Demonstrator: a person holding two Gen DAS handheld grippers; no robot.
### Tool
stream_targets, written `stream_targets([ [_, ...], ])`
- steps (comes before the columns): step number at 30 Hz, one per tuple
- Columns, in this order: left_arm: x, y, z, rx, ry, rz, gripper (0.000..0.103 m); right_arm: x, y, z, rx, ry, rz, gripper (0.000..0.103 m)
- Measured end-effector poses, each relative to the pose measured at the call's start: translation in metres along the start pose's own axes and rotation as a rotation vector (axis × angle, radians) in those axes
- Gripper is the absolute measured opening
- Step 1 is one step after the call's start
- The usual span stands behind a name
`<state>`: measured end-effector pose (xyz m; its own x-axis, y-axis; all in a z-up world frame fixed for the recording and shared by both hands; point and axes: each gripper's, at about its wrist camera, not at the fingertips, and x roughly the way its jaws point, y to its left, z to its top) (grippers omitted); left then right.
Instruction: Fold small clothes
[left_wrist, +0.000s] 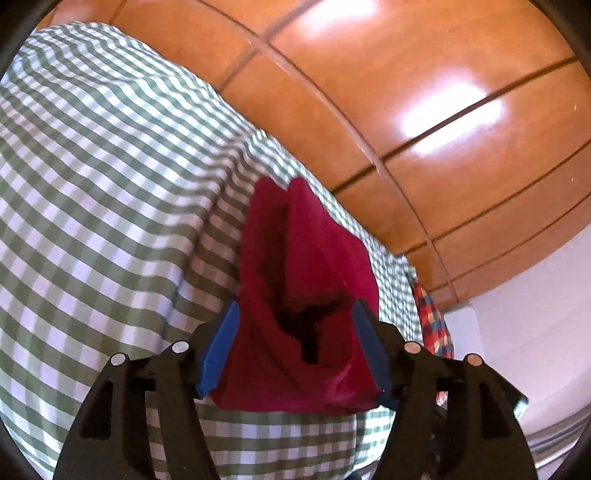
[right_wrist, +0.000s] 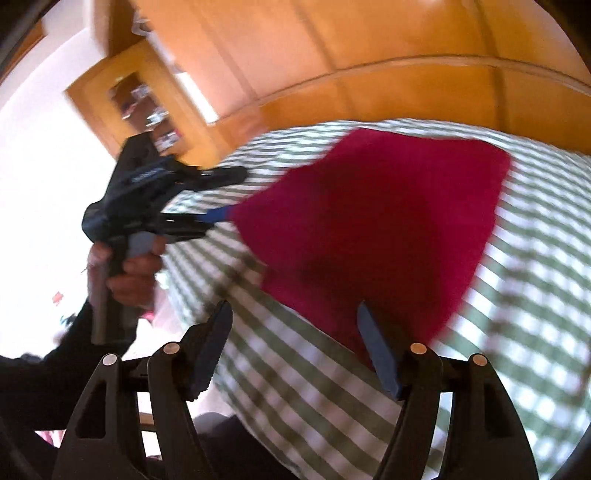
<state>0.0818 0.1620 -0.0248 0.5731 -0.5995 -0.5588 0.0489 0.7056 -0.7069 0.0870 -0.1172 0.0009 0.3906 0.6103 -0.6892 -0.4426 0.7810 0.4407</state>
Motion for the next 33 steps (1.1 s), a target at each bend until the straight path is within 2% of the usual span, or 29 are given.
stream_targets([
  [5,0.025,-0.014,-0.001,0.015,0.068,0.007,0.07,-0.013,-0.027,-0.026,0.06,-0.003,-0.136,0.069],
  [8,0.037,-0.017,0.001,0.028,0.095,0.04,0.068,-0.008,-0.034,-0.032,0.062,0.005,-0.191,0.069],
  [9,0.04,-0.019,0.0,0.033,0.111,0.053,0.065,-0.003,-0.034,-0.032,0.055,0.009,-0.212,0.069],
  [11,0.046,-0.023,0.0,0.064,0.135,0.09,0.047,0.007,-0.035,-0.03,0.05,0.017,-0.217,0.066],
  [12,0.047,-0.024,0.0,0.079,0.136,0.105,0.042,0.014,-0.034,-0.027,0.049,0.02,-0.212,0.064],
  [13,0.046,-0.026,-0.001,0.098,0.135,0.123,0.033,0.018,-0.034,-0.026,0.044,0.019,-0.215,0.056],
  [14,0.045,-0.027,-0.001,0.109,0.131,0.132,0.024,0.024,-0.032,-0.023,0.033,0.012,-0.235,0.042],
  [17,0.031,-0.027,0.0,0.094,0.093,0.111,0.016,0.018,-0.034,-0.021,0.049,-0.025,-0.244,0.026],
  [20,0.016,-0.018,-0.01,0.066,0.081,0.104,0.013,0.011,-0.032,-0.029,0.01,-0.023,-0.27,0.021],
  [25,0.047,0.02,-0.058,0.018,0.159,0.196,0.013,0.024,-0.048,-0.044,0.049,0.039,-0.274,0.019],
  [28,0.037,0.023,-0.06,-0.007,0.113,0.154,0.017,0.022,-0.048,-0.043,0.046,0.042,-0.265,0.02],
  [30,0.033,0.02,-0.056,0.002,0.109,0.156,0.022,0.018,-0.052,-0.041,0.06,0.055,-0.246,0.024],
  [32,0.031,0.015,-0.052,0.041,0.112,0.189,0.033,0.01,-0.053,-0.04,0.056,0.061,-0.26,0.045],
  [33,0.028,0.011,-0.049,0.064,0.104,0.204,0.034,0.004,-0.053,-0.04,0.05,0.057,-0.27,0.049],
])
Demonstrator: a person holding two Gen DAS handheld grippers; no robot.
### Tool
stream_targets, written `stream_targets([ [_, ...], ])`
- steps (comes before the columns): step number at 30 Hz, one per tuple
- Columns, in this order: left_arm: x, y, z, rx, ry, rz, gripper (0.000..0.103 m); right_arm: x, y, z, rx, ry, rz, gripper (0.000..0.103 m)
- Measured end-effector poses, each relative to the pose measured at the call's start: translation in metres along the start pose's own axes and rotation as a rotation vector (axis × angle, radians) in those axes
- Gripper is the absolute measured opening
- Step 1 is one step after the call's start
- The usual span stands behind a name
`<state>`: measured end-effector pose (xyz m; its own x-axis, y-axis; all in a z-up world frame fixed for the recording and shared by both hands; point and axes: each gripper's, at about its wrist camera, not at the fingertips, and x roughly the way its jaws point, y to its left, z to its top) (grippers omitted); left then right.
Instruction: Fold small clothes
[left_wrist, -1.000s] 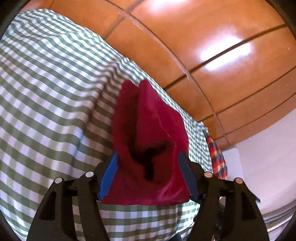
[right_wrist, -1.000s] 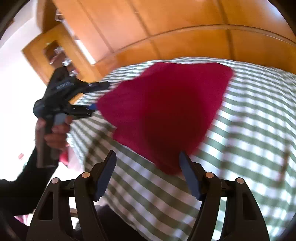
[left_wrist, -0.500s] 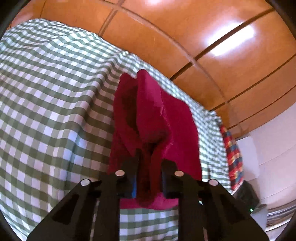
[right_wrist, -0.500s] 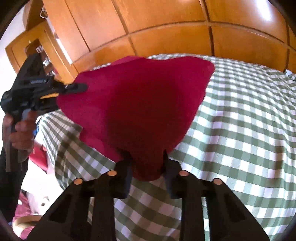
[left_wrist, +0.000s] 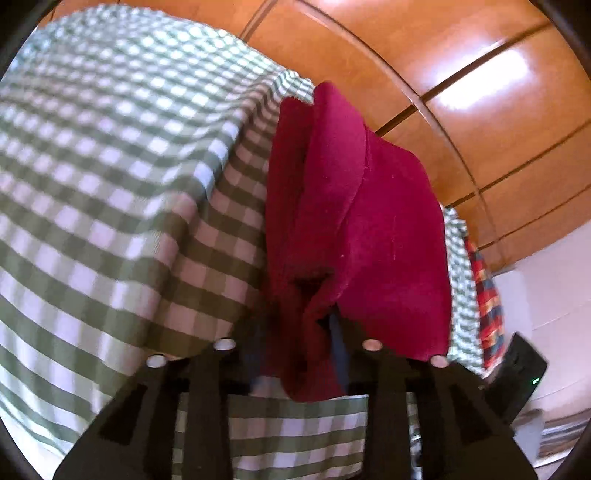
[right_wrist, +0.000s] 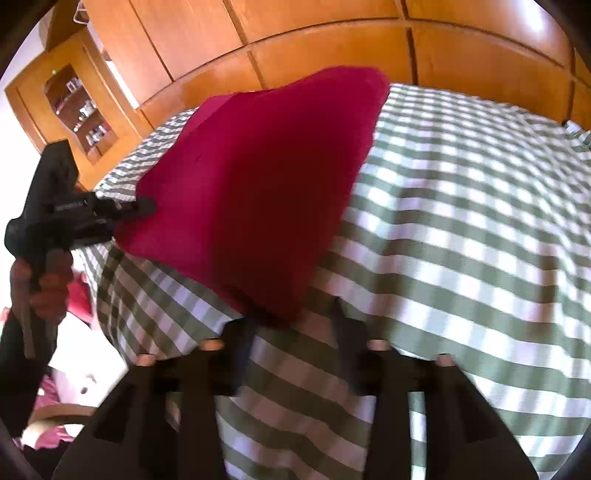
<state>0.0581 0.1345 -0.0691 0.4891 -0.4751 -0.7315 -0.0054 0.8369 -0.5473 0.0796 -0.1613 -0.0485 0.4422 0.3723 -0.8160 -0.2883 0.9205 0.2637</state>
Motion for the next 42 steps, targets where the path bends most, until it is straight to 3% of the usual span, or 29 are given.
stream_targets([
  [2,-0.007,-0.003,0.007,0.017,-0.023,-0.009,0.038,-0.011,-0.003,-0.001,0.002,-0.017,-0.001,0.057],
  [5,-0.017,-0.006,0.02,0.019,-0.055,-0.036,0.047,-0.029,-0.011,0.003,0.007,-0.052,-0.034,0.057],
  [10,-0.009,-0.009,0.05,0.012,-0.056,-0.052,0.048,-0.045,-0.019,0.028,0.045,-0.136,-0.035,0.057],
  [15,0.012,-0.011,0.074,-0.026,-0.043,-0.054,0.048,-0.027,-0.001,0.059,0.015,-0.167,-0.019,0.057],
  [17,0.018,-0.015,0.076,-0.014,-0.037,-0.049,0.028,-0.015,0.007,0.07,0.0,-0.174,-0.012,0.057],
  [18,0.02,-0.018,0.075,0.0,-0.039,-0.042,0.026,-0.01,0.01,0.075,-0.004,-0.175,-0.014,0.057],
  [20,0.019,-0.024,0.07,0.033,-0.078,-0.006,0.018,0.005,0.017,0.08,-0.022,-0.166,-0.027,0.057],
  [25,0.018,-0.016,0.043,0.027,-0.146,0.107,0.016,0.033,0.035,0.062,-0.107,-0.164,-0.081,0.057],
  [30,0.023,-0.021,0.042,0.054,-0.154,0.184,0.019,0.038,0.031,0.06,-0.099,-0.176,-0.074,0.057],
  [32,0.016,-0.031,0.047,0.076,-0.178,0.231,0.028,0.037,0.03,0.061,-0.092,-0.176,-0.069,0.057],
  [35,0.001,-0.052,0.049,0.148,-0.249,0.325,0.026,0.037,0.031,0.061,-0.094,-0.181,-0.074,0.059],
  [38,-0.008,-0.066,0.05,0.189,-0.289,0.342,0.03,0.036,0.031,0.061,-0.097,-0.179,-0.08,0.06],
  [42,-0.001,-0.079,0.048,0.25,-0.286,0.382,0.032,0.029,0.031,0.065,-0.107,-0.155,-0.074,0.066],
])
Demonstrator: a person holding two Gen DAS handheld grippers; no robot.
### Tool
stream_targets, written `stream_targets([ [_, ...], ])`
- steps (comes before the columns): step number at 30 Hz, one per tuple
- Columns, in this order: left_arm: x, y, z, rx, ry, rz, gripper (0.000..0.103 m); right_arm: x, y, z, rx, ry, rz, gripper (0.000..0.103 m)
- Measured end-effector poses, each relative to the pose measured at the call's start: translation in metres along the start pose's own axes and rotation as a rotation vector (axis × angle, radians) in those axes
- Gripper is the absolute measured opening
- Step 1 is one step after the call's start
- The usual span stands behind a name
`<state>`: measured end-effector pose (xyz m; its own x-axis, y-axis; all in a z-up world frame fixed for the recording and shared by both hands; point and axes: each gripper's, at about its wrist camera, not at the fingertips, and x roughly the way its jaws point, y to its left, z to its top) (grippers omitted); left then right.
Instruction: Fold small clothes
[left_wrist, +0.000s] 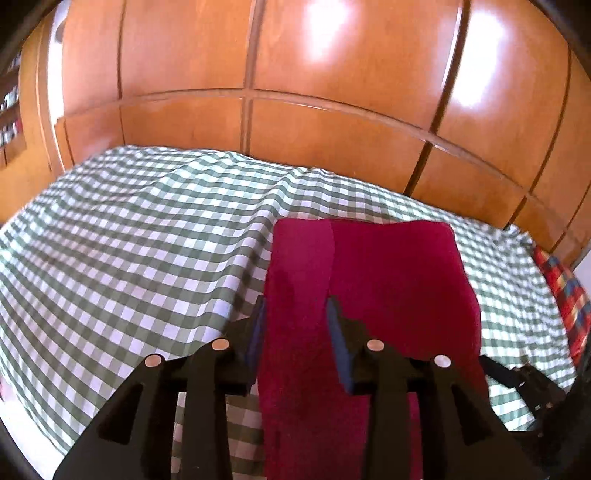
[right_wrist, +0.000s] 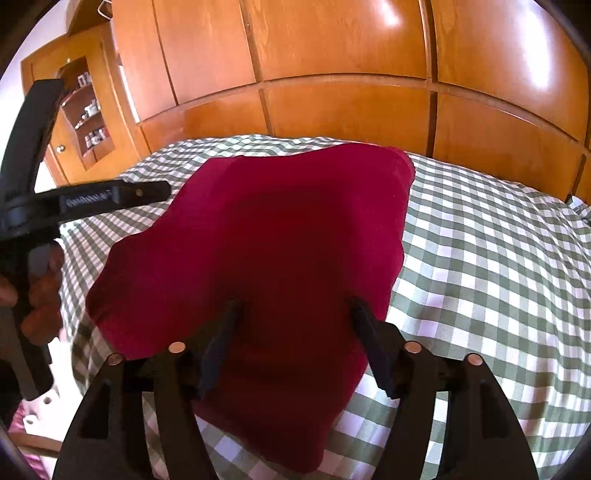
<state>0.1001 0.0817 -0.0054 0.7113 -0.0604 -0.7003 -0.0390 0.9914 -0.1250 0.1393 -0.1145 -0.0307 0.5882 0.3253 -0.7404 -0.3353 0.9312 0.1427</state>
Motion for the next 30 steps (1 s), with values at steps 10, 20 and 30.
stream_targets([
  [10,0.001,-0.006,-0.007,0.021,-0.002,0.003,0.043,-0.021,-0.019,0.039,0.077,-0.066,0.017,0.066],
  [20,0.012,-0.002,-0.011,0.02,0.023,0.006,0.043,0.019,-0.013,0.056,0.05,0.016,-0.037,0.066],
  [30,0.034,0.021,-0.026,-0.06,0.088,-0.035,0.058,0.025,-0.027,0.051,0.045,0.03,0.013,0.087],
])
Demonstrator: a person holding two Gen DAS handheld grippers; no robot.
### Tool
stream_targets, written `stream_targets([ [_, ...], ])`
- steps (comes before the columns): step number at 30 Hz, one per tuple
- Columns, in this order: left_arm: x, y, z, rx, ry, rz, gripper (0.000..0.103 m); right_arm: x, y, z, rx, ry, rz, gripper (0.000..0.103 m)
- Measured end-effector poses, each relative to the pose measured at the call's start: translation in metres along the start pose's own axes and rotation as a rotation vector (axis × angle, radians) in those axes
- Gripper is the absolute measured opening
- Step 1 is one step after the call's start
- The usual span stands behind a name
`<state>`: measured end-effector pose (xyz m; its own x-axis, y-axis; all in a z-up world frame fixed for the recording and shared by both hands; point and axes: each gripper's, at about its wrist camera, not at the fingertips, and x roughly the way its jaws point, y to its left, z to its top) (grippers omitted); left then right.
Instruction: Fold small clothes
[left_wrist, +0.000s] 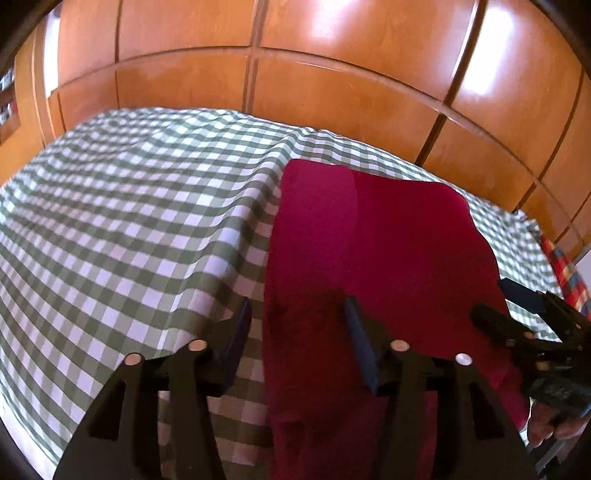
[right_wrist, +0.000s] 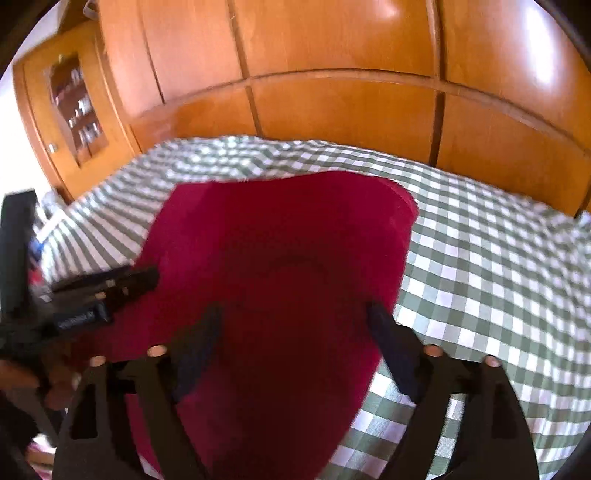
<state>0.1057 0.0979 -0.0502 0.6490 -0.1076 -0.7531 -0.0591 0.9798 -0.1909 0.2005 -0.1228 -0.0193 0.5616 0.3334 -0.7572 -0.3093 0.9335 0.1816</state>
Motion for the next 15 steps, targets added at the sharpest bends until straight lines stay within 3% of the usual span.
stream_targets([
  [5,0.004,0.017,-0.006,-0.052,0.007,-0.031,0.067,0.006,-0.057,-0.003,0.271,0.017,0.135,0.09],
  [8,0.008,0.019,-0.008,-0.052,0.001,-0.036,0.069,0.018,-0.076,-0.01,0.37,0.031,0.232,0.09],
  [11,0.011,0.027,-0.011,-0.086,0.008,-0.077,0.071,0.037,-0.086,-0.015,0.44,0.059,0.349,0.089],
  [15,0.017,0.039,-0.015,-0.152,0.033,-0.141,0.074,0.056,-0.08,-0.016,0.462,0.084,0.483,0.079],
])
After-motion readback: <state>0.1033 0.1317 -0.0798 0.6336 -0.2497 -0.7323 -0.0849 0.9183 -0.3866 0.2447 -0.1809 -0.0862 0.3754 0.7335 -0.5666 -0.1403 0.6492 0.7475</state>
